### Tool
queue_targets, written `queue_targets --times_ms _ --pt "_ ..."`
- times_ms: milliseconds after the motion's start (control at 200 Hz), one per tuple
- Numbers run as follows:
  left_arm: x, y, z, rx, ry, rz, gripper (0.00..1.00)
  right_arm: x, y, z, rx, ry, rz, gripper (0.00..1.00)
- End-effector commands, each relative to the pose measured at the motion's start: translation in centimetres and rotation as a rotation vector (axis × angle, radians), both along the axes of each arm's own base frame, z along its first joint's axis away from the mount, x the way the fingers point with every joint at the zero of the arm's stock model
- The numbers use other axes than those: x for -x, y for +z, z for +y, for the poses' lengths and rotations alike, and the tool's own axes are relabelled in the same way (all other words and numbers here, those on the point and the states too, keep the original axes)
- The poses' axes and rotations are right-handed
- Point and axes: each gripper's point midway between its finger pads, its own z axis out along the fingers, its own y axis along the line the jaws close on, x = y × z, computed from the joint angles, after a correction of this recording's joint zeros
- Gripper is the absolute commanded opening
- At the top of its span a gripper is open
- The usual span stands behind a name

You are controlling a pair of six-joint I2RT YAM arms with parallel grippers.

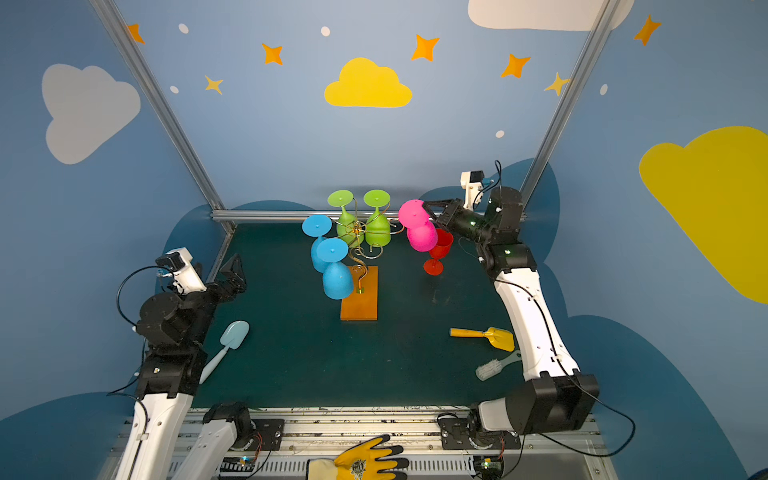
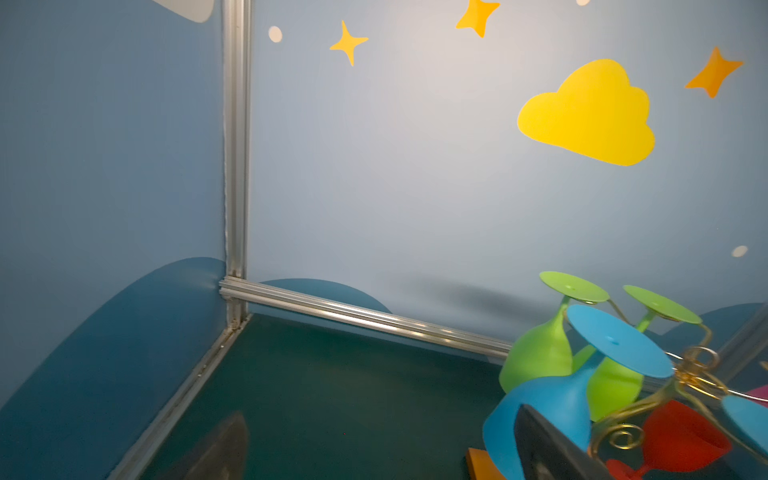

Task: Take the wine glass off the wine glass rack
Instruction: 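Reach the left gripper to the pink glass base while the right holds it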

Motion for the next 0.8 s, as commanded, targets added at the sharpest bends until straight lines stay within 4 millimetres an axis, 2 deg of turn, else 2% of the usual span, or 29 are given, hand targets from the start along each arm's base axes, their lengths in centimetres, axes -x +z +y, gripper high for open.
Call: queue_targets --times_ms 0,210,375,496,616,796 --pt "0.8 4.3 -2.7 0.06 -0.161 -0.099 0.97 1.1 0.1 -0.6 0.049 -0.026 -0.037 0.0" --pt "1.8 9.6 -8.9 0.182 -0.569 -0.124 0.88 2.8 1.4 -0.8 0.101 -0.035 -0.103 0.0" --pt "2.3 12.6 -13.7 0.26 -0.902 -0.08 0.81 4.2 2.7 -0.5 0.139 -0.019 -0.155 0.0" --pt "2.6 13.3 -17.2 0.276 -1.092 -0.021 0.79 5.4 4.0 0.1 0.16 0.008 -0.206 0.0" --pt "2.8 12.8 -21.1 0.239 -1.215 0.038 0.78 6.5 5.3 0.7 0.176 0.026 -0.256 0.0" --pt "1.6 12.2 -24.7 0.278 -1.324 0.105 0.76 8.3 6.9 1.9 0.195 0.075 -0.327 0.0"
